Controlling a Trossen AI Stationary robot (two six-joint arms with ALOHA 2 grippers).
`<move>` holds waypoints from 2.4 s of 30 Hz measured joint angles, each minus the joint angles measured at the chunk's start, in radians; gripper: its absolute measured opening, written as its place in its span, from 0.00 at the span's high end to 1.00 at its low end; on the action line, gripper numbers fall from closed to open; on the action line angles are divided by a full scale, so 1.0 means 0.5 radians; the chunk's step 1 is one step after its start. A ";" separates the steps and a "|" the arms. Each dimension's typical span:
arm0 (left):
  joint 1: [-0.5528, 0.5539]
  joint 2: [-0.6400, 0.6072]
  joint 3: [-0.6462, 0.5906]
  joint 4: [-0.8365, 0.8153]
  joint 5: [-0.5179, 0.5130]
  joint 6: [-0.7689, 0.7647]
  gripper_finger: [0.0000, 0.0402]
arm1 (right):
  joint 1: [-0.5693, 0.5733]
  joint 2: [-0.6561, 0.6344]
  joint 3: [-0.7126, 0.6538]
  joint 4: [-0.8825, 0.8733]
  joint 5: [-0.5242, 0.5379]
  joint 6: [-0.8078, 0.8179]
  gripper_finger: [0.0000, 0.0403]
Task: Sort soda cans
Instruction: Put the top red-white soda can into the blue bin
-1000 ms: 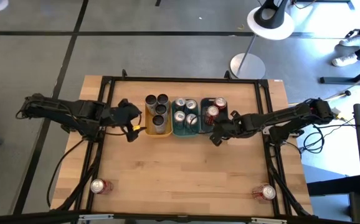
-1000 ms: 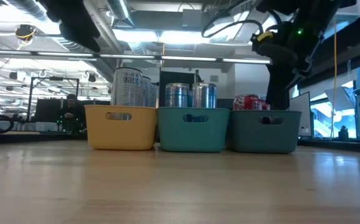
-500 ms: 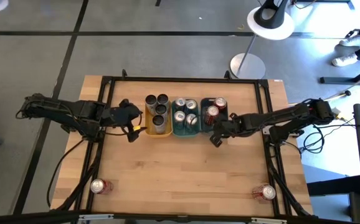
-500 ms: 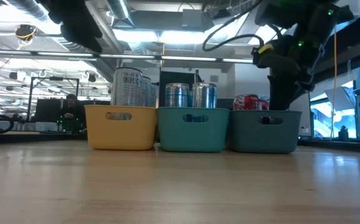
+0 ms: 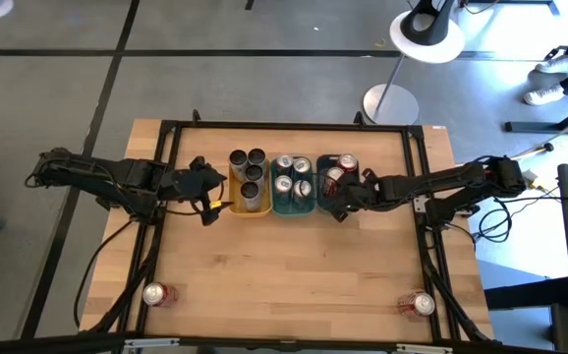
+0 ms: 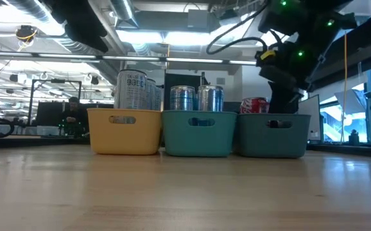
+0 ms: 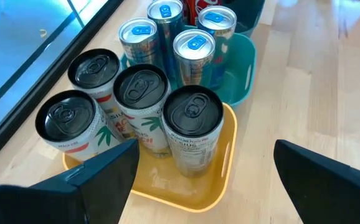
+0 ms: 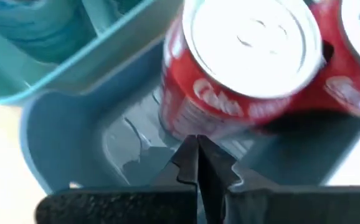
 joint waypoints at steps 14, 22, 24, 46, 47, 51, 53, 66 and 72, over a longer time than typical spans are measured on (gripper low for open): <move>0.000 0.000 0.001 0.000 0.000 0.017 0.11 | -0.028 0.262 0.001 0.362 0.294 -0.271 0.99; 0.000 0.000 0.002 0.000 0.000 0.043 0.11 | -0.036 0.310 0.050 0.448 0.291 -0.373 0.99; 0.000 0.000 0.002 -0.003 0.000 0.043 0.11 | -0.025 0.266 0.119 0.278 0.244 -0.373 0.99; 0.002 0.000 0.002 0.008 0.000 0.159 0.11 | -0.125 0.435 0.065 0.449 0.604 -0.620 0.99; 0.002 0.000 0.002 0.009 0.000 0.157 0.11 | -0.143 0.446 0.065 0.458 0.601 -0.632 0.99; 0.001 0.000 0.002 0.008 0.000 0.150 0.11 | -0.182 0.455 0.065 0.464 0.609 -0.623 0.99; 0.002 0.000 0.002 0.008 0.000 0.149 0.11 | -0.179 0.451 0.065 0.459 0.605 -0.623 0.99; 0.002 0.000 0.002 0.008 0.000 0.148 0.11 | -0.168 0.451 0.064 0.454 0.248 -0.572 0.99; 0.002 0.000 0.002 0.007 0.000 0.144 0.11 | -0.167 0.450 0.064 0.524 0.589 -0.539 0.99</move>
